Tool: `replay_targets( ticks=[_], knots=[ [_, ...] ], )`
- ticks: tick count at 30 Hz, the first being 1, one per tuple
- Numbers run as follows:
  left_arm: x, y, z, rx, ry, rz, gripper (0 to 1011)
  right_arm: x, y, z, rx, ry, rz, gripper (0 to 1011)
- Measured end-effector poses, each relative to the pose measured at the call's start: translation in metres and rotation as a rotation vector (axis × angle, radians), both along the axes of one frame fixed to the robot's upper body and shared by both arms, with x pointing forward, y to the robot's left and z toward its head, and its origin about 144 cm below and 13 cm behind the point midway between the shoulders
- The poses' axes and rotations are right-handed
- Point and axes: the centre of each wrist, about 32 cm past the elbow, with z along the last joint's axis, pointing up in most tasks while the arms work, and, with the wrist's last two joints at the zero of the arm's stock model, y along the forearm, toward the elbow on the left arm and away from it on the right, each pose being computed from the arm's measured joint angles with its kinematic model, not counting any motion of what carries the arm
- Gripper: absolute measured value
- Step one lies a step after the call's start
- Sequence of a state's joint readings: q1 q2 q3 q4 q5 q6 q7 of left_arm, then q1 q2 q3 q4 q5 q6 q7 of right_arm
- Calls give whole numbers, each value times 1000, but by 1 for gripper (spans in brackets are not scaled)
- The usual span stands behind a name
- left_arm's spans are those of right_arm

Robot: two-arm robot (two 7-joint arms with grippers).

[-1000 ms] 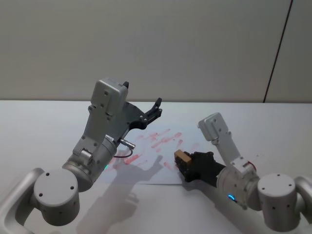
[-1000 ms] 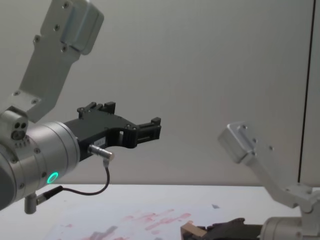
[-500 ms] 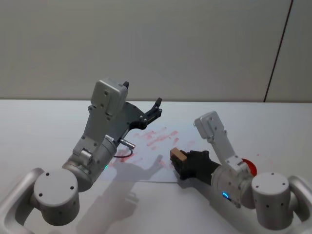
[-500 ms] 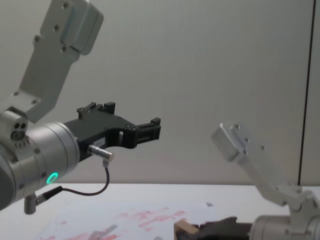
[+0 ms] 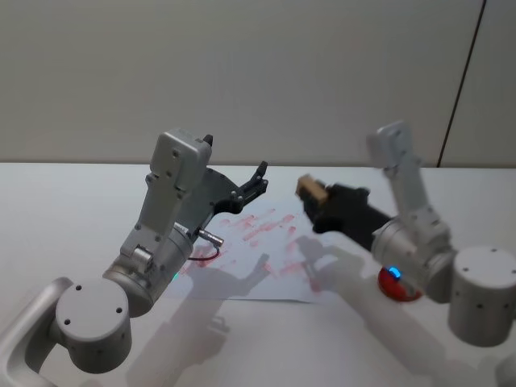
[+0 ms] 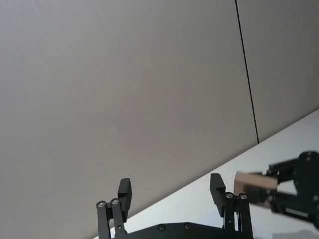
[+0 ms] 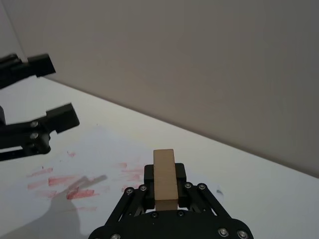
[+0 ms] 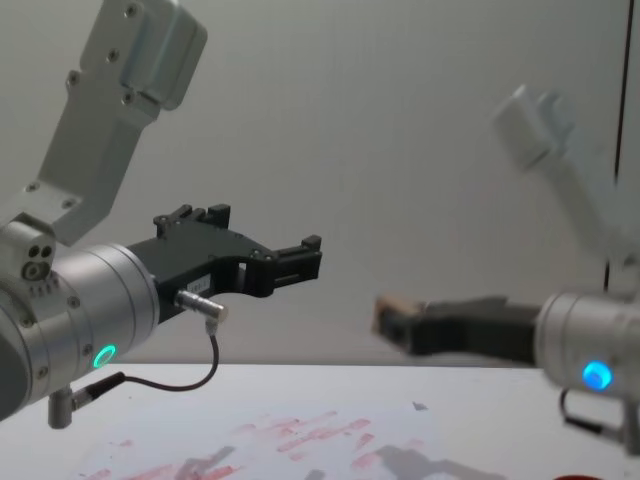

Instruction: Use the one hand to pick up the stamp and affix it onto the A4 paper.

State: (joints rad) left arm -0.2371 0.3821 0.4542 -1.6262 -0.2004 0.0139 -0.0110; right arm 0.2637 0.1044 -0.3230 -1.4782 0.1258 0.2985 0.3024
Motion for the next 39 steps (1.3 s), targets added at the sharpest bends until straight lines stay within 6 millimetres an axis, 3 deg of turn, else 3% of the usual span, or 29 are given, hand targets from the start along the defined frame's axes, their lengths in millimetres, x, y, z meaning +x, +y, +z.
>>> replay_targets(
  ticks=[6,13,26,39],
  knots=[
    [0,0,0,0,0,0,1003,-9,-20,14,27,-23,-44,220],
    [0,0,0,0,0,0,1003,-25,-41,14,16,-4,-83,220],
    [0,0,0,0,0,0,1002,-60,-78,-2,-46,59,-148,220],
    [0,0,0,0,0,0,1002,-66,-89,-18,-96,69,-171,220]
  ],
)
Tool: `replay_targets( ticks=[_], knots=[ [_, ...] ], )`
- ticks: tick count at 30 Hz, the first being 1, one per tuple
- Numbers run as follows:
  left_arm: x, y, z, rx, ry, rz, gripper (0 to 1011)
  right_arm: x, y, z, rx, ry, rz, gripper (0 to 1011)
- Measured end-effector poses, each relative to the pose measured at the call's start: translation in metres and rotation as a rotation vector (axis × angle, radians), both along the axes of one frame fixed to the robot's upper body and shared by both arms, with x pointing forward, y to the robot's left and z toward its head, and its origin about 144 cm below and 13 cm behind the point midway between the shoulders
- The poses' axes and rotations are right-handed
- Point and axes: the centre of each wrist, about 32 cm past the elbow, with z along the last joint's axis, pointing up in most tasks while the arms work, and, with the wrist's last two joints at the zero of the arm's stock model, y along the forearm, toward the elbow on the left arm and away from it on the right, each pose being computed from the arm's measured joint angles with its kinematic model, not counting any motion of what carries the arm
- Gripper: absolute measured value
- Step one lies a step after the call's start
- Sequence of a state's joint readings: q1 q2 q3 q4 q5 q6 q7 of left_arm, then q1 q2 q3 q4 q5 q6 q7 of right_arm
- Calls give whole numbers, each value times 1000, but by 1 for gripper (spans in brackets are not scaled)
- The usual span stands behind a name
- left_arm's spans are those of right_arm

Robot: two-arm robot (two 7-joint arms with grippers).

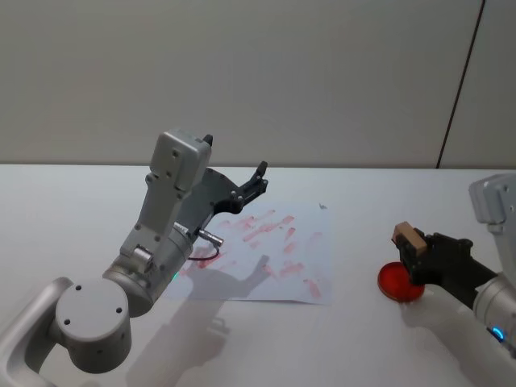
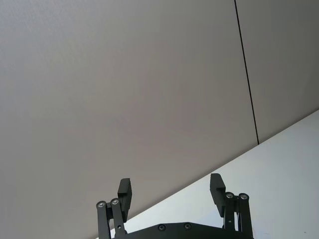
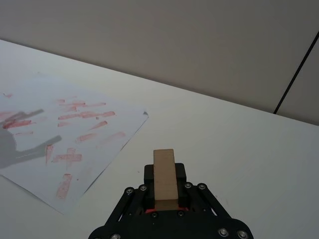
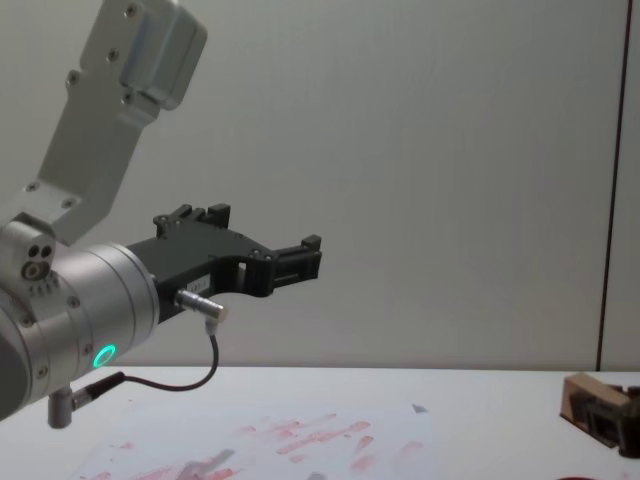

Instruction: Use the one hand to pick up the stamp and affix it onto the A4 paper.

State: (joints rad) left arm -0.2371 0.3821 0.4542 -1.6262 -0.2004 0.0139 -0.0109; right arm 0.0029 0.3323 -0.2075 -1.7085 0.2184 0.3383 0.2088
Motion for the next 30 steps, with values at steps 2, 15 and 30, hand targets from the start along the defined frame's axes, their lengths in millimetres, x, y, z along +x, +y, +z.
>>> replay_targets(
  ticks=[2,15,30],
  knots=[
    [0,0,0,0,0,0,1003,0,-1,-2,-5,1,-1,220],
    [0,0,0,0,0,0,1003,-1,-3,-17,-39,42,-4,220],
    [0,0,0,0,0,0,1002,-1,0,-24,-44,57,4,449]
  ],
)
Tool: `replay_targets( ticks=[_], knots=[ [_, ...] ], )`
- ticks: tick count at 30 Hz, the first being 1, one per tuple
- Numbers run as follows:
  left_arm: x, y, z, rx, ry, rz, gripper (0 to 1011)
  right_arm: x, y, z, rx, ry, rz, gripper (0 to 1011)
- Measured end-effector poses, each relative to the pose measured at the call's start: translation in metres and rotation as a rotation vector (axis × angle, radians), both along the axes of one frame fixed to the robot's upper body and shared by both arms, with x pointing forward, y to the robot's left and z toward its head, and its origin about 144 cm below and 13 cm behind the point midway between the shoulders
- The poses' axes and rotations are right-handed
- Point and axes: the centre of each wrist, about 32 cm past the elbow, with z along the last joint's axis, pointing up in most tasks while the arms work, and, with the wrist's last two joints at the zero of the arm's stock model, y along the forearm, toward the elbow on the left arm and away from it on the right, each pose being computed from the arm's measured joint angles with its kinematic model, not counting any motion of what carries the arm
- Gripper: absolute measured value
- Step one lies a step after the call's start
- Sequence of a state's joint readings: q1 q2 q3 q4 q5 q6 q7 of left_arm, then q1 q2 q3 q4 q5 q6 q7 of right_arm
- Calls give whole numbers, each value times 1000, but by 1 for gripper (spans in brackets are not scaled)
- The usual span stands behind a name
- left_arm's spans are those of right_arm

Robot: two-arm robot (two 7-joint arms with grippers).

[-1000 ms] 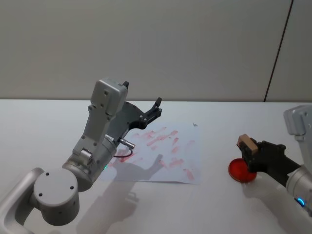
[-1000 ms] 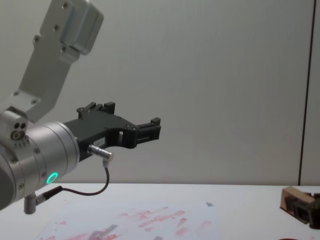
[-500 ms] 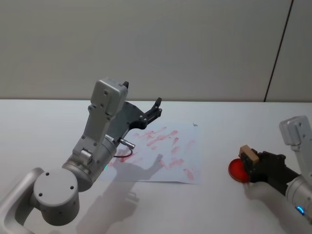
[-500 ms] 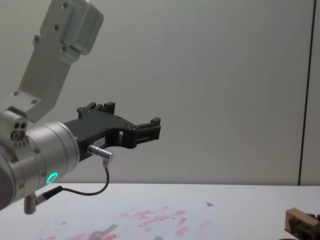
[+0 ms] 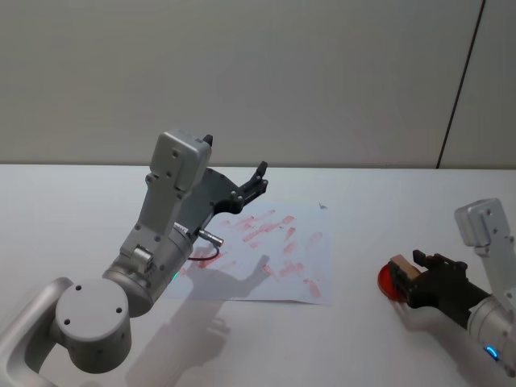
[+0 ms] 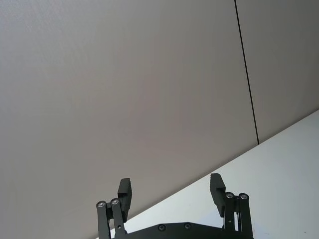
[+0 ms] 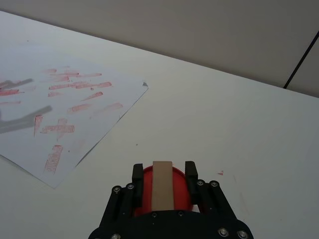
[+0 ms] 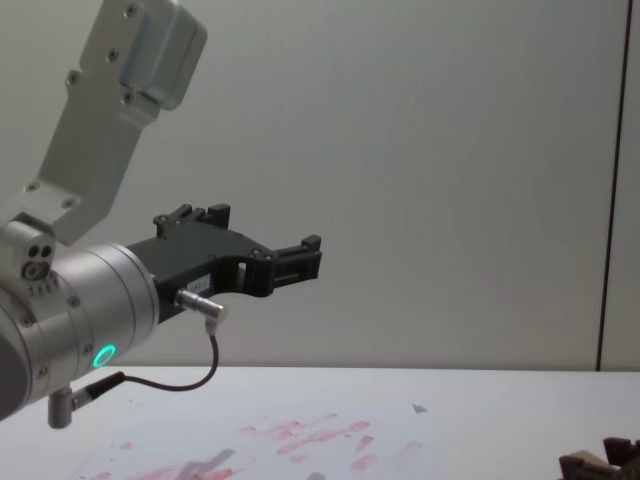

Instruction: Use the one hand to pick up the stamp and affix it onto the A4 paper.

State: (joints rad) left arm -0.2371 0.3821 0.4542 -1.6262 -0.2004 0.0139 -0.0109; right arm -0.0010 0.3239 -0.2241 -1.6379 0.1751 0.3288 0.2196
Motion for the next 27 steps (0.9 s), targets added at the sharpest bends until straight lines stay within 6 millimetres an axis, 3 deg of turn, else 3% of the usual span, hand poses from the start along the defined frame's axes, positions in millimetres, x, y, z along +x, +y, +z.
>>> replay_targets(
  ticks=[18,27],
  knots=[
    [0,0,0,0,0,0,1003,0,1,-2,-2,4,3,991],
    [0,0,0,0,0,0,1003,0,1,-3,-2,5,3,1001]
  ],
)
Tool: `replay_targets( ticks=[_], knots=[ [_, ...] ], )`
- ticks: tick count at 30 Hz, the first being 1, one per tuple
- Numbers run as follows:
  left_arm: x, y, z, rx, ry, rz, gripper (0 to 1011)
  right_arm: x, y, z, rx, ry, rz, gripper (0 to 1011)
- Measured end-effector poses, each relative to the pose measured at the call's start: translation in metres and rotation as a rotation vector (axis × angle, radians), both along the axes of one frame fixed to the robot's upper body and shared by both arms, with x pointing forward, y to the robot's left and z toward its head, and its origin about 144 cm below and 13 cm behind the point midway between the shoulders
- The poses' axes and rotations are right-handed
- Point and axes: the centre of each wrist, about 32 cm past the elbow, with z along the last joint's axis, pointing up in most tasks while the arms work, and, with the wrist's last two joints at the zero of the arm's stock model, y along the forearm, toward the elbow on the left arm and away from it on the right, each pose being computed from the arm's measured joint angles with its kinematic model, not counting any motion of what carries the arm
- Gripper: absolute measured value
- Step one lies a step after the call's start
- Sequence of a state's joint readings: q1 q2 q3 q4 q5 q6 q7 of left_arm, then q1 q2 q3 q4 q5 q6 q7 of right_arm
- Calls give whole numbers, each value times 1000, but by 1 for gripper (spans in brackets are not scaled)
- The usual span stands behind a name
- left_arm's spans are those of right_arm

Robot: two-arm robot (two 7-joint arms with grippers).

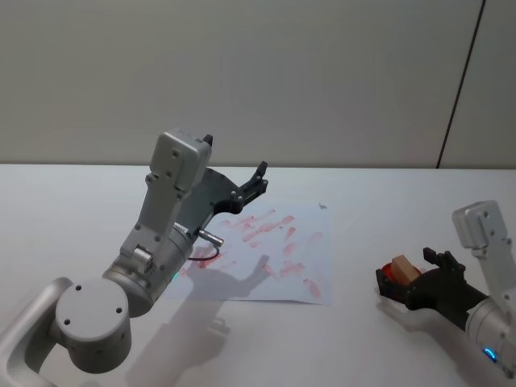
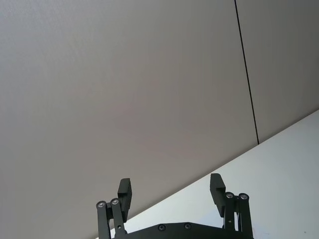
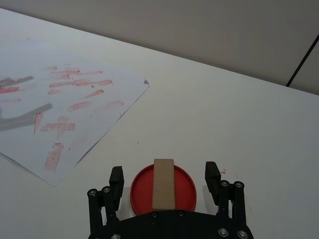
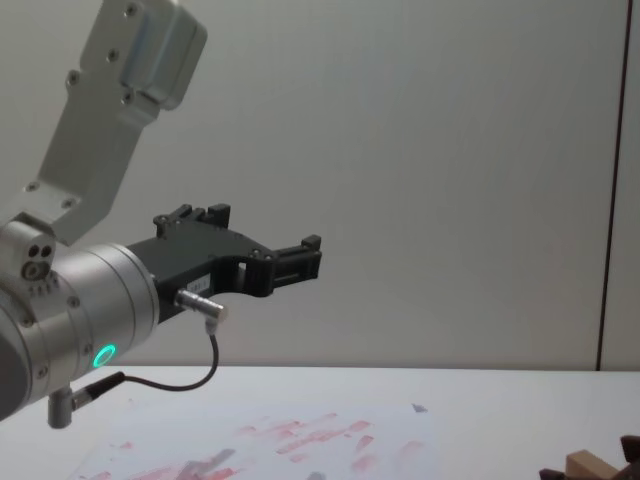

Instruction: Use the one hand to pick up the stamp and affix it onto the A4 paper.

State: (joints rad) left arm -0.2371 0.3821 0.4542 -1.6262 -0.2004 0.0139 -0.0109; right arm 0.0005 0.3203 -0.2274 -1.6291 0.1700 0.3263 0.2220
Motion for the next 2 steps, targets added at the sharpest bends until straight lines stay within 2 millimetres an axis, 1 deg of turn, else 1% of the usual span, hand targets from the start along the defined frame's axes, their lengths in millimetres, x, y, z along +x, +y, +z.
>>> replay_targets(
  ticks=[2],
  knots=[
    [0,0,0,0,0,0,1002,0,0,0,0,0,0,1001]
  ],
)
